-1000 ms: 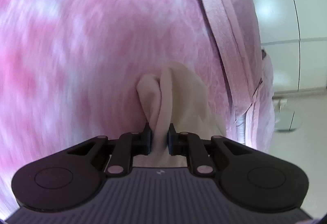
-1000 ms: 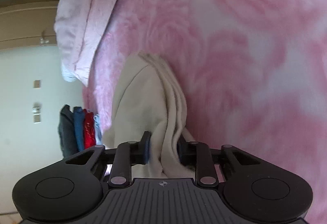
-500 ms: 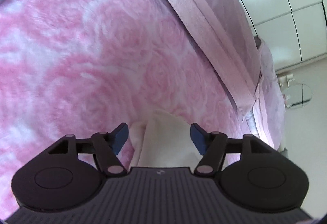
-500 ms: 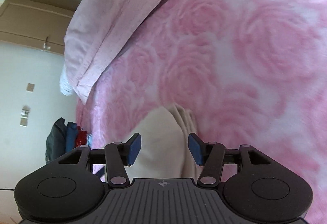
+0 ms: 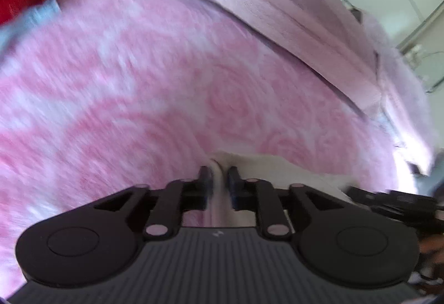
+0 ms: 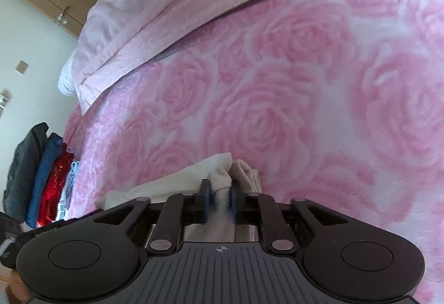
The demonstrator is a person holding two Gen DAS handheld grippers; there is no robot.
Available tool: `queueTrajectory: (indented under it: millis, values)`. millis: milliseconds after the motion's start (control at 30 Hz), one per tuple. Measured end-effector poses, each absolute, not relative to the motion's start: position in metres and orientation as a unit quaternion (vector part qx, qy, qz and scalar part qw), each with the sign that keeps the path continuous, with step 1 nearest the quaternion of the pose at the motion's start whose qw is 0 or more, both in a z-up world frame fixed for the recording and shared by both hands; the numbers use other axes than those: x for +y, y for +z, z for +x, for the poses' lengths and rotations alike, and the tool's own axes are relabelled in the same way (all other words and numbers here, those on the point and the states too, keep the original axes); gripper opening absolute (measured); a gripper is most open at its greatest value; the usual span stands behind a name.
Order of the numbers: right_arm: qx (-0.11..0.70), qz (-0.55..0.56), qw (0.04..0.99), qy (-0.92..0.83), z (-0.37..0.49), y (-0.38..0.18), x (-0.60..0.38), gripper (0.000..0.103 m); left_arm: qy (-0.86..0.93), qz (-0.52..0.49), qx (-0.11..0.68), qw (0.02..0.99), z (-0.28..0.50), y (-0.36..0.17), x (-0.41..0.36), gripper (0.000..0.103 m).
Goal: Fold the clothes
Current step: 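Release the sweater and pull both open tools back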
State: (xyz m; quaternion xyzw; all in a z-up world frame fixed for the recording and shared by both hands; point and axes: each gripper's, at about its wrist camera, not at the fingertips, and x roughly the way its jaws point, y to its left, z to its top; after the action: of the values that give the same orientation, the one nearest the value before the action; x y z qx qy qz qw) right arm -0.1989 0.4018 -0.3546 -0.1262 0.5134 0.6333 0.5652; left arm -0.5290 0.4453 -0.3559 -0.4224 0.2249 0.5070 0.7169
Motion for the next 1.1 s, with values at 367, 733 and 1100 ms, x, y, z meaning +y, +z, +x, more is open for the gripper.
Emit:
queueTrajectory:
  millis: [367,733,1100]
  values:
    - [0.368,-0.229,0.582,0.688,-0.253,-0.330,0.386,0.018,0.419,-0.333,0.304,0.788,-0.440,-0.353,0.437,0.009]
    - [0.375,-0.227,0.607,0.662,-0.239,-0.322,0.364,0.016,0.463,-0.316,0.285,0.777,-0.465,-0.324,0.395,0.009]
    - [0.371,-0.257,0.563,0.692,-0.286,-0.300,0.271,0.016,0.439,-0.373,0.314,0.755,-0.445,-0.338,0.320,0.009]
